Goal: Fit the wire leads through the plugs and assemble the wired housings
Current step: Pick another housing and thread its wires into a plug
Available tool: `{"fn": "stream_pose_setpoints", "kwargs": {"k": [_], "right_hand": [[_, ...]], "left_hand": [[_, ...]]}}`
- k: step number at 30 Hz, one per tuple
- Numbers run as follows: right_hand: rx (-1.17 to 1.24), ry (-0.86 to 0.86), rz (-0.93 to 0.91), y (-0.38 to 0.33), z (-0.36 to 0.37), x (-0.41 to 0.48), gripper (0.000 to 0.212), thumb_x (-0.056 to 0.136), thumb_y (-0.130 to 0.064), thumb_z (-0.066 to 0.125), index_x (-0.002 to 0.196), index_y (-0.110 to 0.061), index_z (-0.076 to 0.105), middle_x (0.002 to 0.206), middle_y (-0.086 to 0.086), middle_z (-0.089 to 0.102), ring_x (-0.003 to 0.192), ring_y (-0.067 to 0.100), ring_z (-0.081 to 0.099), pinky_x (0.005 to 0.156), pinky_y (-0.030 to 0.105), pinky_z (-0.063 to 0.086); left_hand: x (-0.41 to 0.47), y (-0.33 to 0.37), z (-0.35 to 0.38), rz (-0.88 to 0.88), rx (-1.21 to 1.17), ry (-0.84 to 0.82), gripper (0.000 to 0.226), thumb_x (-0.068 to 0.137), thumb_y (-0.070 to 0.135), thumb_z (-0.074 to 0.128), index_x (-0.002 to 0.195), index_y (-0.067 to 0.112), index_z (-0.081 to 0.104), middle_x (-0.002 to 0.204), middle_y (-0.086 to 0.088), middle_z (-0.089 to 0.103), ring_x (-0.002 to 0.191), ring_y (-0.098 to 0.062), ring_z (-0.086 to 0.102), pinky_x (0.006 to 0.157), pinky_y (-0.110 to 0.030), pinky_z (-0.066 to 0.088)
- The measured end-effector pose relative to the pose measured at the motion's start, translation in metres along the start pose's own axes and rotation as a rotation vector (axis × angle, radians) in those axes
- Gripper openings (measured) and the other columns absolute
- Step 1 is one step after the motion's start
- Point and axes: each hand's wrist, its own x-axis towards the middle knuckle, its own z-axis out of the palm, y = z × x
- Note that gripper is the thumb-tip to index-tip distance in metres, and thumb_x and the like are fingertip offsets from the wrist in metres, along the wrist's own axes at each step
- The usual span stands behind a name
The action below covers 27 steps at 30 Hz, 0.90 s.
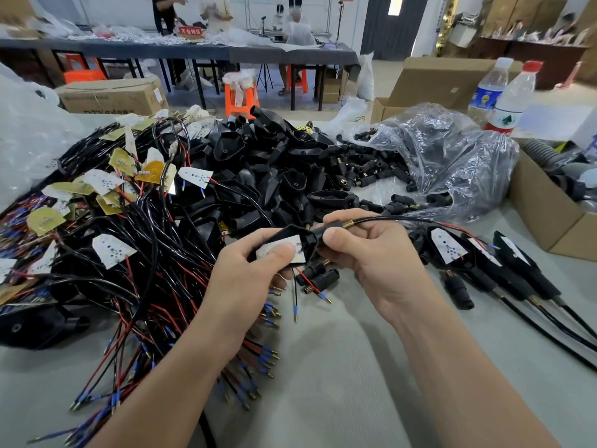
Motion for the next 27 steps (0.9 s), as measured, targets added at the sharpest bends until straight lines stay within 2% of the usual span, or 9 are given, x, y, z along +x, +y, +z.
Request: {"fn": "stream_pose_setpoints", "kwargs": {"k": [3, 5, 8, 13, 17, 21, 24, 26, 27], "right_hand": [[-0.032, 0.028, -0.045, -0.003, -0.003, 0.001, 0.022, 0.078, 0.004, 0.076, 0.086, -0.017, 0.078, 0.091, 0.021, 0.076, 0.081, 0.026, 0.072, 0.077, 0.035, 0.061], [-0.061, 0.038, -0.055, -0.002, -0.002, 0.0, 0.02, 0.073, -0.003, 0.075, 0.085, -0.018, 0.078, 0.092, 0.024, 0.075, 0.081, 0.029, 0.07, 0.08, 0.041, 0.061], [-0.071, 0.006, -0.056, 0.001, 0.004, 0.0, 0.02, 0.074, -0.003, 0.073, 0.086, -0.018, 0.076, 0.093, 0.022, 0.075, 0.083, 0.031, 0.068, 0.087, 0.049, 0.059], [-0.049, -0.009, -0.02, 0.001, 0.004, 0.001, 0.021, 0.074, -0.007, 0.073, 0.093, -0.015, 0.075, 0.095, 0.016, 0.077, 0.085, 0.025, 0.07, 0.084, 0.039, 0.06], [-0.177, 0.033, -0.05, 0.003, 0.004, 0.001, 0.019, 0.076, -0.013, 0.075, 0.094, -0.019, 0.077, 0.096, 0.033, 0.071, 0.082, 0.029, 0.069, 0.087, 0.052, 0.061], [-0.285, 0.093, -0.082, -0.002, 0.007, 0.0, 0.019, 0.076, -0.02, 0.076, 0.095, -0.022, 0.077, 0.087, 0.035, 0.067, 0.076, 0.026, 0.065, 0.089, 0.06, 0.058], [-0.754, 0.261, -0.189, -0.004, 0.008, -0.004, 0.018, 0.071, -0.049, 0.076, 0.076, -0.032, 0.072, 0.059, -0.012, 0.068, 0.058, 0.011, 0.064, 0.066, 0.035, 0.055], [-1.109, 0.497, -0.283, -0.006, 0.01, -0.007, 0.041, 0.066, -0.064, 0.07, 0.063, -0.025, 0.06, 0.049, -0.012, 0.056, 0.051, 0.009, 0.052, 0.057, 0.03, 0.039], [-1.171, 0.566, -0.371, -0.009, 0.012, -0.008, 0.04, 0.066, -0.06, 0.072, 0.062, -0.023, 0.057, 0.051, -0.012, 0.055, 0.058, 0.009, 0.051, 0.061, 0.031, 0.038]], "left_hand": [[0.003, -0.003, -0.006, 0.003, 0.002, -0.01, 0.041, 0.095, 0.008, 0.068, 0.095, 0.048, 0.079, 0.087, -0.003, 0.079, 0.076, -0.015, 0.071, 0.074, -0.03, 0.061], [0.004, -0.005, -0.006, -0.014, -0.024, -0.018, 0.039, 0.092, -0.002, 0.069, 0.097, 0.036, 0.079, 0.089, -0.003, 0.08, 0.076, -0.016, 0.075, 0.07, -0.023, 0.059], [0.005, -0.009, -0.005, -0.062, -0.057, 0.034, 0.033, 0.085, -0.009, 0.074, 0.098, 0.021, 0.078, 0.09, -0.006, 0.08, 0.078, -0.029, 0.076, 0.071, -0.029, 0.06], [0.004, -0.007, -0.005, -0.073, -0.042, 0.015, 0.025, 0.074, -0.004, 0.085, 0.084, 0.018, 0.078, 0.081, -0.011, 0.079, 0.063, -0.021, 0.07, 0.063, -0.029, 0.061], [0.005, -0.006, -0.006, -0.136, -0.048, -0.164, 0.011, 0.093, 0.008, 0.071, 0.101, 0.013, 0.078, 0.084, -0.012, 0.077, 0.072, -0.019, 0.071, 0.068, -0.022, 0.058], [0.008, -0.007, -0.009, -0.202, -0.124, -0.261, 0.028, 0.102, 0.004, 0.054, 0.121, 0.01, 0.074, 0.089, -0.011, 0.076, 0.082, -0.016, 0.072, 0.074, -0.023, 0.059], [0.008, -0.007, -0.008, -0.195, -0.179, -0.19, 0.027, 0.097, -0.001, 0.061, 0.119, 0.008, 0.074, 0.095, -0.011, 0.079, 0.082, -0.017, 0.074, 0.071, -0.022, 0.059], [0.008, -0.008, -0.007, -0.194, -0.21, -0.126, 0.026, 0.093, -0.004, 0.065, 0.115, 0.006, 0.075, 0.099, -0.013, 0.08, 0.082, -0.02, 0.077, 0.068, -0.021, 0.059], [0.008, -0.008, -0.007, -0.192, -0.222, -0.098, 0.026, 0.092, -0.004, 0.067, 0.114, 0.006, 0.075, 0.099, -0.014, 0.08, 0.082, -0.021, 0.077, 0.066, -0.021, 0.059]]}}
